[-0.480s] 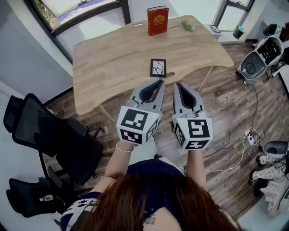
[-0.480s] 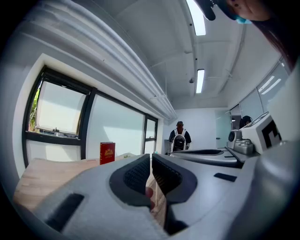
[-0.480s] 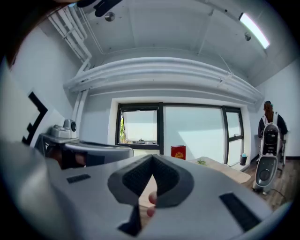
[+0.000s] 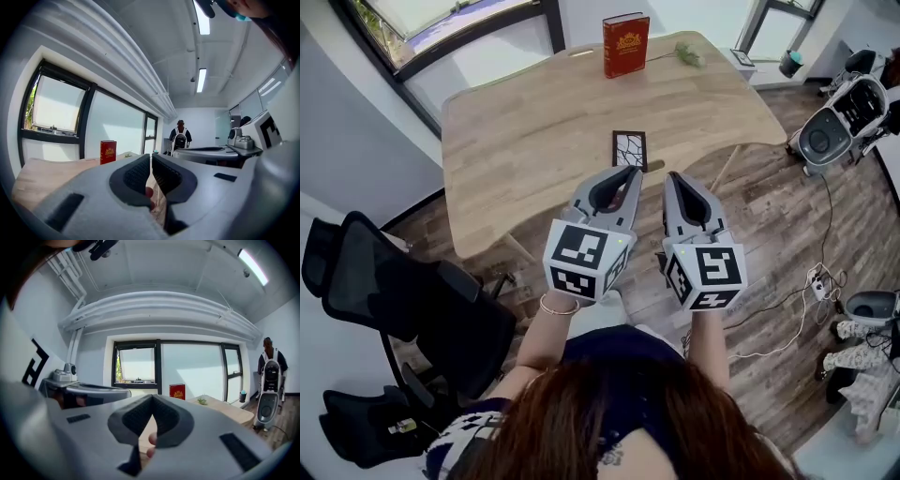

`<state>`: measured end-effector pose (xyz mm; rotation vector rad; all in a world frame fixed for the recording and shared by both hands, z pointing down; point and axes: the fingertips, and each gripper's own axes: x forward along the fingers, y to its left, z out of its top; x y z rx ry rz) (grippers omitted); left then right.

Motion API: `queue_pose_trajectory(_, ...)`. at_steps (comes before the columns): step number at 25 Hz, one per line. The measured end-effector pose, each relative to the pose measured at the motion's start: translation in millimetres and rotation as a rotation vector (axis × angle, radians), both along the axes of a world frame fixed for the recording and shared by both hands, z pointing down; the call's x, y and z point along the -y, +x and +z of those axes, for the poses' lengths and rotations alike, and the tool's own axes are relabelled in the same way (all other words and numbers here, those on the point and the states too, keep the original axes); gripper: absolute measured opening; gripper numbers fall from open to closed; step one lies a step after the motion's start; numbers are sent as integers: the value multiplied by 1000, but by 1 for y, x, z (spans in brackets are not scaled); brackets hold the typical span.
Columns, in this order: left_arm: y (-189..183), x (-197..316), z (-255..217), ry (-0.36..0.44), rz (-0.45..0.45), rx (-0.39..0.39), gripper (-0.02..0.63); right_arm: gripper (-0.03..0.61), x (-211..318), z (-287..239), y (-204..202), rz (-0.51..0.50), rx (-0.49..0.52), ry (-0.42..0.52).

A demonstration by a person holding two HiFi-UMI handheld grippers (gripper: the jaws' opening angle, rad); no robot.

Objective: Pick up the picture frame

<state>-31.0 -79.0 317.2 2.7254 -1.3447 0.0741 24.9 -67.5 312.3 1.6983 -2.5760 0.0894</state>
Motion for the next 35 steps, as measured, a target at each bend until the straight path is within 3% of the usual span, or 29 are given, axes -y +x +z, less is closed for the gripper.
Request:
queue_pose_trajectory(13,-25,26,10,-37,6,-15,37,25,25,7,-15,33,18,-41)
queue_pose_trajectory(27,-21,56,33,-66,10,-2,37,26,61,28,-5,45,1,-90)
queue_pose_trajectory(35,-21,97,58,-119,-33,-3,38,26,100,54,1,11,-43,-151)
